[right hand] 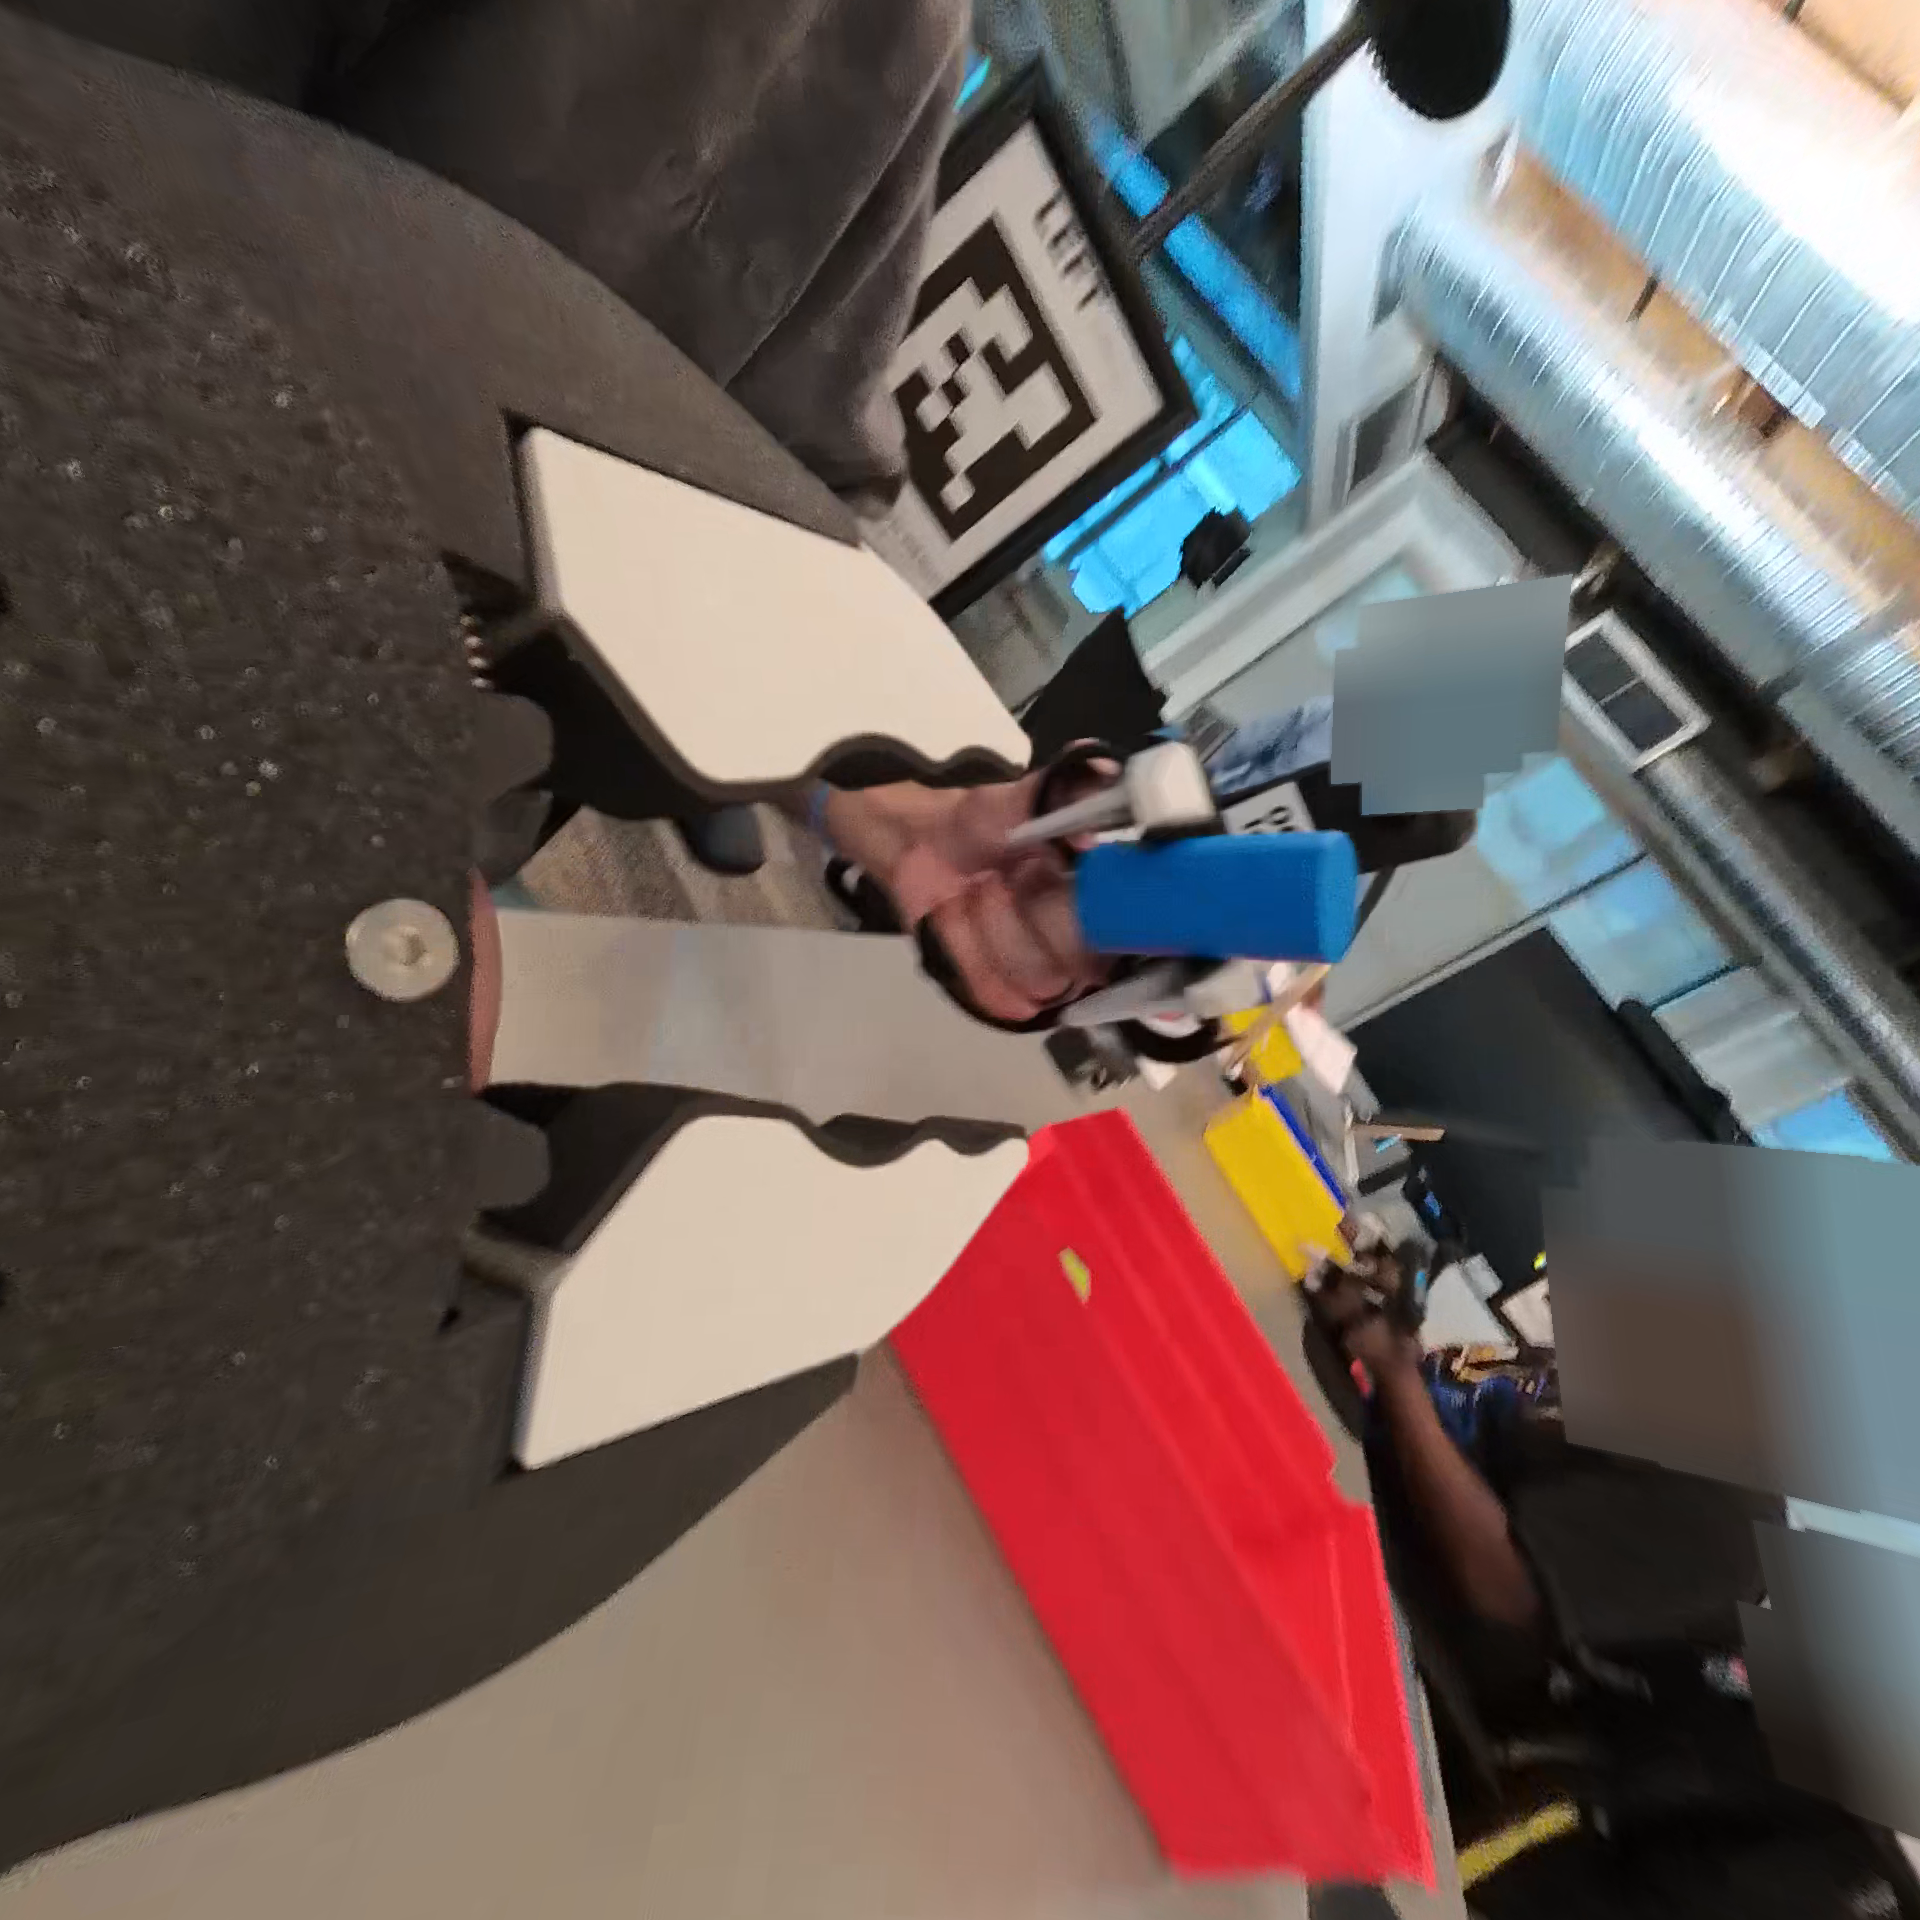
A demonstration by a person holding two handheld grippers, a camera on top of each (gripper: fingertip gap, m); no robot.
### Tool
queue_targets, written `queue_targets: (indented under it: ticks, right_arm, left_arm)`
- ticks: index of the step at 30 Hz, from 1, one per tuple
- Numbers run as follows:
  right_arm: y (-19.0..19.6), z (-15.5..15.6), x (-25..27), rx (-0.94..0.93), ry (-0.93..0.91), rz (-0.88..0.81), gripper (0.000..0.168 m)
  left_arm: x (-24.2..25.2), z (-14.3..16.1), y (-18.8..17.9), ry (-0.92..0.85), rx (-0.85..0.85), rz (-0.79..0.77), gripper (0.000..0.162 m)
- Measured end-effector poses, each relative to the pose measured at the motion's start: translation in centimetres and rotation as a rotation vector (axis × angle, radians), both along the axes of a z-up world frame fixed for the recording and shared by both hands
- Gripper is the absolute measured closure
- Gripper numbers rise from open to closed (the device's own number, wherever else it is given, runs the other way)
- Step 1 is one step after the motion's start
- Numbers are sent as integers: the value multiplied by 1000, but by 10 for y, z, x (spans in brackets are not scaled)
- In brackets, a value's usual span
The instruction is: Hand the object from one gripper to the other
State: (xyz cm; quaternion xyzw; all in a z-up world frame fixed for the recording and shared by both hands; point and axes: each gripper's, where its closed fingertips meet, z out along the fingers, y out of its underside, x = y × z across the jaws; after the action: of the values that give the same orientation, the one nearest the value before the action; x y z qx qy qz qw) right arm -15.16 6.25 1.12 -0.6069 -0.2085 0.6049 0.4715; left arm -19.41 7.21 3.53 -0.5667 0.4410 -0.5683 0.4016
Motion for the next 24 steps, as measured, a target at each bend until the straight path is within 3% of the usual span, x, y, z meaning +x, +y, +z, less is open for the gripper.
queue_targets:
  ticks: [4, 7, 10, 13, 18, 19, 21, 24]
  right_arm:
    - [15, 32, -12, -2, 163, 68, 111]
    - [11, 43, -10, 35, 225, 92, 113]
    - [3, 37, -12, 28, 178, 131, 115]
    - [5, 30, -8, 36, 147, 89, 137]
    - [5, 20, 3, 35, 116, 54, 137]
    - [5, 21, 8, 35, 107, 37, 137]
    - [7, 28, 26, 57, 67, -25, 137]
    - [15, 54, 82, 117, -46, -196, 137]
  left_arm:
    - [32, 10, -13, -31, -7, -21, 127]
    - [45, -1, -16, 25, -21, -19, 127]
    - [51, -6, -17, 12, -54, -33, 128]
    - [58, -13, -18, 31, -65, -43, 128]
    - [60, -24, -19, 71, -66, 20, 129]
    - [56, -29, -21, 86, -55, 39, 127]
    - [41, -46, -26, 143, -40, 80, 100]
    - [4, -80, -38, 235, -49, 153, 98]
